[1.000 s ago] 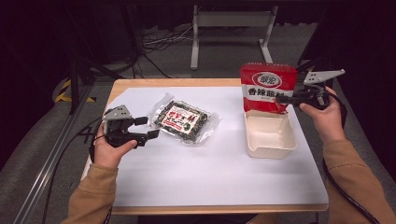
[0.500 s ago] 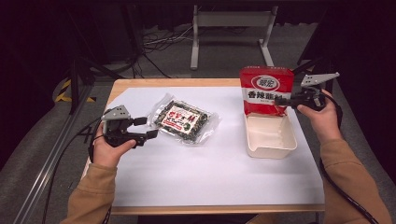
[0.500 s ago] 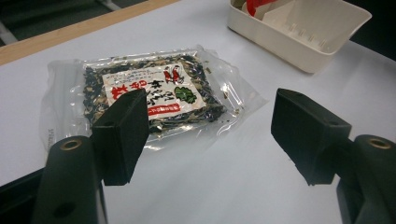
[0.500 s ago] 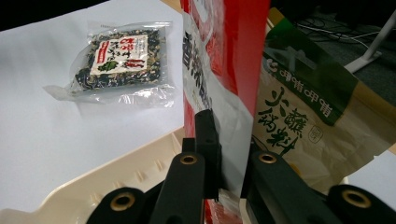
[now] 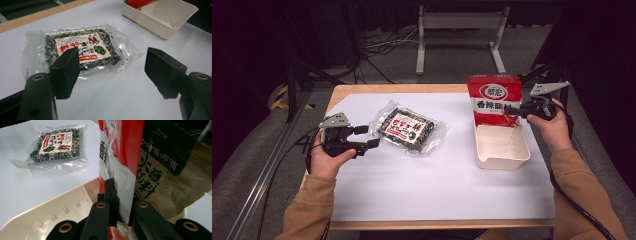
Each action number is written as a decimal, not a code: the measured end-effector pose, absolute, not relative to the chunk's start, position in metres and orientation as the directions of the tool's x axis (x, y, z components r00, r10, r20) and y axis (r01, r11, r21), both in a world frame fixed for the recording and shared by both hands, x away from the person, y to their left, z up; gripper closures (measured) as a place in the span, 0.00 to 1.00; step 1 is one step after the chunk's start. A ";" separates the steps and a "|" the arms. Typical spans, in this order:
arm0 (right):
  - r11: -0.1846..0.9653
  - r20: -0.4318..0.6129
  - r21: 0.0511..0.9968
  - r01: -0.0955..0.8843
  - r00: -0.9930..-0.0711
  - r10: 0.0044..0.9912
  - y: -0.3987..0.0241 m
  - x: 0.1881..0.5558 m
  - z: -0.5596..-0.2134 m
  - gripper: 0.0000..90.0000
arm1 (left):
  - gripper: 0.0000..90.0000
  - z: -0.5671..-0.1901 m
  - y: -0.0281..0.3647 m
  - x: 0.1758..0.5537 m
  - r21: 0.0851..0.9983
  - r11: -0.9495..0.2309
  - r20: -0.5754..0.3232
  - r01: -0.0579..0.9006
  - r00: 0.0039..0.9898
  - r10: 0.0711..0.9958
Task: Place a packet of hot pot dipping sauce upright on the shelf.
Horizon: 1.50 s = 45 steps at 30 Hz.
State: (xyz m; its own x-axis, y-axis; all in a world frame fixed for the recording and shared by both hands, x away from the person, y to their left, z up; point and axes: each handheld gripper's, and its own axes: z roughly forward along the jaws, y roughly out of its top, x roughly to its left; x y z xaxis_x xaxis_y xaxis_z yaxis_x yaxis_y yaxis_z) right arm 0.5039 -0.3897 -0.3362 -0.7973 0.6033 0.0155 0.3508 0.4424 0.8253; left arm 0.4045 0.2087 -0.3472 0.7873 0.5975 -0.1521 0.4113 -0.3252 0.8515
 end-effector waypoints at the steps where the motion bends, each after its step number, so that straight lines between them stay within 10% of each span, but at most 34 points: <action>1: 0.445 0.012 0.824 0.349 -0.797 0.604 -0.389 0.504 -0.337 0.96 | 0.32 -0.347 0.209 0.405 0.852 -0.322 -0.156 0.413 0.787 0.597; 38: 0.529 -0.106 0.733 0.428 -0.697 0.710 -0.379 0.497 -0.363 0.95 | 0.32 -0.351 0.204 0.410 0.838 -0.331 -0.176 0.434 0.788 0.590; 45: 0.433 -0.070 0.788 0.438 -0.634 0.770 -0.385 0.491 -0.360 0.55 | 0.30 -0.353 0.205 0.414 0.837 -0.327 -0.176 0.440 0.780 0.600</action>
State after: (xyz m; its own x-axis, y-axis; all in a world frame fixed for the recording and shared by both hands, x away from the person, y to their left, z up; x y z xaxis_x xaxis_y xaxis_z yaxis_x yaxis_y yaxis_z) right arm 0.4911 -0.3845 -0.3602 -0.6340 0.7702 -0.0701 0.4383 0.4326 0.7879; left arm 0.4136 0.2047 -0.3532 0.7802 0.6004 -0.1757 0.4397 -0.3265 0.8367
